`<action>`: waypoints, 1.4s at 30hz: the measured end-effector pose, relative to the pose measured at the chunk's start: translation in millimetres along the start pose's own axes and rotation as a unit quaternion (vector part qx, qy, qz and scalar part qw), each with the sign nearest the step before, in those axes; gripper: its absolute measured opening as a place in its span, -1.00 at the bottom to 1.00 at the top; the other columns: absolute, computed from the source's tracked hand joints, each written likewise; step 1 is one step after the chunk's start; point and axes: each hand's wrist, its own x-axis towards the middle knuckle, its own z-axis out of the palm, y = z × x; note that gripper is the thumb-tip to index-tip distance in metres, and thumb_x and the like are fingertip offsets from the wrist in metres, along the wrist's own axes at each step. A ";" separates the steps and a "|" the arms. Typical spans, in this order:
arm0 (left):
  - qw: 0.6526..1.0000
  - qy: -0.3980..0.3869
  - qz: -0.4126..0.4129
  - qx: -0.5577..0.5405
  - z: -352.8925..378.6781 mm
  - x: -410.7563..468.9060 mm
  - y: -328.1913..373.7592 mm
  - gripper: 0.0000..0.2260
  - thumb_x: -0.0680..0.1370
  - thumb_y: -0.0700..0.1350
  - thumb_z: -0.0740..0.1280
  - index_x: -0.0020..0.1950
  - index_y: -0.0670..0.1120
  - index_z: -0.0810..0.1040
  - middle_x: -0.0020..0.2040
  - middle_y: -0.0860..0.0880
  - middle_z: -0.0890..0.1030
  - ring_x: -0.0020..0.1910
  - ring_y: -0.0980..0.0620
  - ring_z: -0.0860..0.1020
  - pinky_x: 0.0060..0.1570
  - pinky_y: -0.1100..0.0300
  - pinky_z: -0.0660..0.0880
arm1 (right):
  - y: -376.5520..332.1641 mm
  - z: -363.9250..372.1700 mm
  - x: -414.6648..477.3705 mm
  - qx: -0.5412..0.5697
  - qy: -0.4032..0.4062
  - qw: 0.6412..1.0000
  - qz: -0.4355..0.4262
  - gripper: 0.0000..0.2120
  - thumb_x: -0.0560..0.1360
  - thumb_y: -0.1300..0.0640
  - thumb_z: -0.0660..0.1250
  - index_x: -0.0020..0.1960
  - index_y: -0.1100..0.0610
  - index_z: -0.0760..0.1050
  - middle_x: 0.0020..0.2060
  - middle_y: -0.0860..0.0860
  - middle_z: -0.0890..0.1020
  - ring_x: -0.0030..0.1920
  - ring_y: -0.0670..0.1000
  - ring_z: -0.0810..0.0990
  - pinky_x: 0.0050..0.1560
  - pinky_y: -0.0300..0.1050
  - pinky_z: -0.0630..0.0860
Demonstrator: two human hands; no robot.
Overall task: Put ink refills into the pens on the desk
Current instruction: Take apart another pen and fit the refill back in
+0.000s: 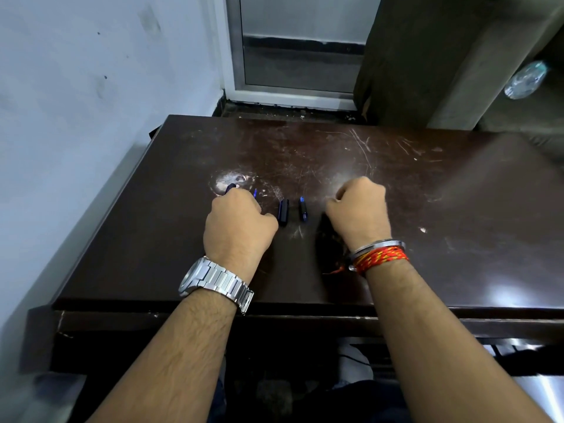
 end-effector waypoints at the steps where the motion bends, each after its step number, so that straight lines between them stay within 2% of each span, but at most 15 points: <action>1: 1.000 0.002 0.003 -0.003 -0.2 0.0 0.1 -0.87 0.43 -0.08 0.44 -0.05 -0.03 0.68 -0.05 -0.08 0.66 -0.12 -0.11 0.61 -0.25 0.15 0.45 | 4.1 -3.3 1.4 -0.011 0.008 1.000 0.014 -0.88 0.42 0.21 0.37 -0.13 0.28 0.58 -0.18 0.22 0.61 -0.19 0.24 0.60 -0.20 -0.13 0.43; 6: 0.997 0.007 0.037 -0.061 0.4 -0.5 3.3 -0.85 0.49 -0.13 0.37 0.00 -0.07 0.69 -0.17 -0.03 0.67 -0.13 -0.04 0.65 -0.21 0.19 0.54 | 16.3 -13.1 5.1 -0.055 0.031 0.997 0.049 -0.83 0.43 0.22 0.38 -0.21 0.16 0.37 -0.20 0.16 0.44 -0.26 0.20 0.41 -0.20 -0.08 0.38; 9: 0.989 0.000 0.086 -0.122 1.9 -3.6 7.3 -0.71 0.54 -0.17 0.28 0.23 -0.10 0.63 -0.25 0.13 0.57 -0.24 0.13 0.60 -0.32 0.47 0.41 | 17.8 -12.7 6.4 -0.068 0.004 0.997 0.049 -0.82 0.45 0.20 0.39 -0.15 0.16 0.37 -0.11 0.21 0.52 -0.17 0.27 0.54 -0.19 -0.06 0.40; 12: 0.972 -0.041 0.093 -0.213 8.4 -3.7 9.7 -0.64 0.60 -0.17 0.19 0.39 -0.10 0.50 -0.04 0.10 0.65 -0.38 0.33 0.56 -0.44 0.49 0.37 | 17.2 -10.0 6.9 -0.060 -0.004 0.997 0.053 -0.82 0.46 0.22 0.38 -0.15 0.17 0.36 -0.07 0.23 0.53 -0.14 0.30 0.55 -0.19 -0.06 0.38; 14: 0.960 -0.070 0.091 -0.255 14.0 -1.6 9.2 -0.60 0.61 -0.23 0.16 0.46 -0.08 0.42 0.12 0.11 0.64 -0.47 0.31 0.52 -0.49 0.46 0.37 | 16.6 -9.0 7.8 -0.049 -0.009 0.997 0.054 -0.87 0.44 0.23 0.38 -0.13 0.22 0.43 -0.05 0.24 0.56 -0.16 0.28 0.54 -0.19 -0.07 0.40; 16: 0.953 -0.089 0.091 -0.275 17.1 -0.3 7.6 -0.55 0.61 -0.30 0.20 0.49 -0.06 0.37 0.12 0.18 0.61 -0.33 0.29 0.59 -0.43 0.43 0.43 | 16.3 -8.1 8.4 -0.042 -0.008 0.998 0.052 -0.87 0.43 0.23 0.39 -0.08 0.27 0.51 -0.02 0.26 0.58 -0.11 0.30 0.59 -0.19 -0.07 0.42; 19: 0.946 -0.092 0.083 -0.301 19.9 1.4 4.5 -0.55 0.58 -0.32 0.30 0.47 -0.09 0.40 0.06 0.21 0.61 -0.04 0.20 0.66 -0.15 0.31 0.59 | 15.3 -7.8 6.9 -0.052 -0.006 0.997 0.059 -0.84 0.43 0.22 0.39 -0.15 0.20 0.40 0.02 0.27 0.57 -0.07 0.32 0.58 -0.18 -0.06 0.40; 23: 0.944 -0.080 0.088 -0.307 20.0 0.9 3.7 -0.60 0.54 -0.28 0.43 0.36 -0.10 0.50 0.03 0.14 0.64 0.05 0.15 0.65 0.12 0.13 0.61 | 13.4 -4.3 6.1 -0.062 -0.009 0.997 0.053 -0.90 0.48 0.25 0.36 -0.05 0.23 0.45 0.08 0.29 0.55 0.02 0.35 0.60 -0.14 -0.06 0.40; 24: 0.943 -0.078 0.090 -0.310 20.2 0.7 3.6 -0.62 0.53 -0.27 0.44 0.33 -0.09 0.52 0.02 0.15 0.64 0.04 0.19 0.65 0.10 0.18 0.60 | 12.7 -3.4 5.5 -0.064 -0.007 0.997 0.043 -0.92 0.48 0.27 0.34 -0.09 0.22 0.43 0.05 0.29 0.55 0.00 0.35 0.60 -0.16 -0.06 0.41; 28: 0.938 -0.077 0.091 -0.326 20.0 0.0 2.7 -0.65 0.49 -0.26 0.50 0.25 -0.10 0.58 -0.03 0.13 0.67 -0.07 0.31 0.66 0.02 0.37 0.57 | 11.3 -0.6 3.4 -0.061 -0.012 0.998 0.025 -0.68 0.49 0.26 0.35 -0.31 0.15 0.24 -0.24 0.13 0.41 -0.08 0.33 0.59 -0.20 -0.04 0.40; 31: 0.942 -0.068 0.096 -0.316 21.1 -0.3 3.2 -0.65 0.45 -0.20 0.55 0.22 -0.05 0.64 0.02 0.07 0.68 -0.05 0.21 0.68 -0.02 0.40 0.56 | 8.4 -1.4 4.6 -0.010 -0.011 1.000 0.009 -0.78 0.49 0.20 0.35 -0.26 0.27 0.40 -0.30 0.14 0.47 -0.17 0.27 0.58 -0.22 -0.10 0.39; 33: 0.944 -0.062 0.097 -0.310 23.9 -0.8 3.4 -0.65 0.43 -0.17 0.57 0.19 -0.02 0.67 -0.05 0.08 0.67 -0.20 0.25 0.67 -0.16 0.49 0.51 | 4.6 -2.6 5.9 0.058 0.010 0.998 0.000 -0.80 0.46 0.23 0.29 -0.28 0.32 0.49 -0.39 0.12 0.53 -0.30 0.18 0.56 -0.31 -0.18 0.38; 35: 0.945 -0.058 0.100 -0.305 27.1 -1.6 4.6 -0.66 0.41 -0.16 0.58 0.16 -0.01 0.68 -0.14 0.10 0.66 -0.33 0.30 0.63 -0.25 0.52 0.47 | 1.5 -4.3 6.0 0.127 0.027 0.992 0.003 -0.76 0.47 0.22 0.28 -0.36 0.24 0.49 -0.47 0.04 0.53 -0.44 0.00 0.49 -0.50 -0.35 0.35; 38: 0.945 -0.058 0.100 -0.306 31.0 -1.7 6.2 -0.67 0.40 -0.15 0.59 0.14 -0.01 0.69 -0.17 0.15 0.68 -0.31 0.28 0.66 -0.23 0.46 0.52 | -1.3 -4.3 5.0 0.205 0.006 0.979 -0.003 -0.79 0.52 0.16 0.30 -0.26 0.17 0.60 -0.39 0.01 0.63 -0.41 -0.11 0.53 -0.50 -0.46 0.39; 42: 0.945 -0.066 0.102 -0.304 35.4 -1.1 6.6 -0.74 0.41 -0.15 0.57 -0.01 0.16 0.67 -0.23 0.23 0.70 -0.27 0.21 0.69 -0.12 0.26 0.61 | -5.3 -3.3 4.8 0.334 0.007 0.942 -0.011 -0.83 0.55 0.08 0.32 -0.20 0.01 0.61 -0.42 -0.07 0.61 -0.41 -0.14 0.55 -0.33 -0.18 0.56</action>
